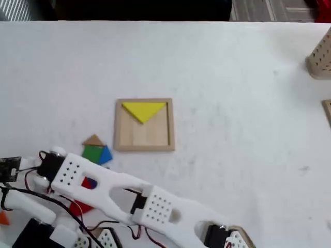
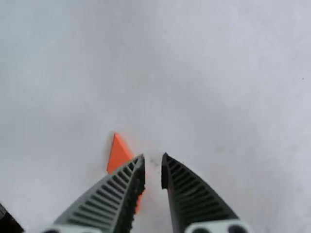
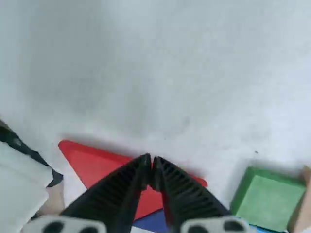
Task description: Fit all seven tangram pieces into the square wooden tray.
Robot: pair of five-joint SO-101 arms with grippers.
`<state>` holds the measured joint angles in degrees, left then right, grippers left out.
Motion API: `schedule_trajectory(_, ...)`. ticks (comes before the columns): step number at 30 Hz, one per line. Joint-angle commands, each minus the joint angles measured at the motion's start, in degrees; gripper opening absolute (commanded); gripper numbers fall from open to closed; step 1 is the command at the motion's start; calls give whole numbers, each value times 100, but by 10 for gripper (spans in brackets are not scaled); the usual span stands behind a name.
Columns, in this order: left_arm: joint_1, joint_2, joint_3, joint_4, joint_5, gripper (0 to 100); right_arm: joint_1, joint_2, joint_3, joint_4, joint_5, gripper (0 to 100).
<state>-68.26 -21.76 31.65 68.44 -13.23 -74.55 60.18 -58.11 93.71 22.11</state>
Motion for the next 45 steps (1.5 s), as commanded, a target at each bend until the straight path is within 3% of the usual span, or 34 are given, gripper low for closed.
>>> schedule_trajectory(1,57,-224,-519,-26,105,94,259,215,123,400,-62,18)
schedule_trajectory(6,57,-233,-237,-53,105,94,725,171,97,347,-545,18)
schedule_trajectory(18,40,-251,1090,-1284,70,94,1305,-602,-70,312,-1697,18)
schedule_trajectory(29,-84,-251,1002,-1389,440,94,295,-778,-176,22,-1758,18)
schedule_trajectory(39,-242,-251,738,-1363,466,94,154,-857,-835,-13,-3745,17)
schedule_trajectory(45,-215,-259,712,-1363,475,94,-514,-303,-659,-84,-3930,18)
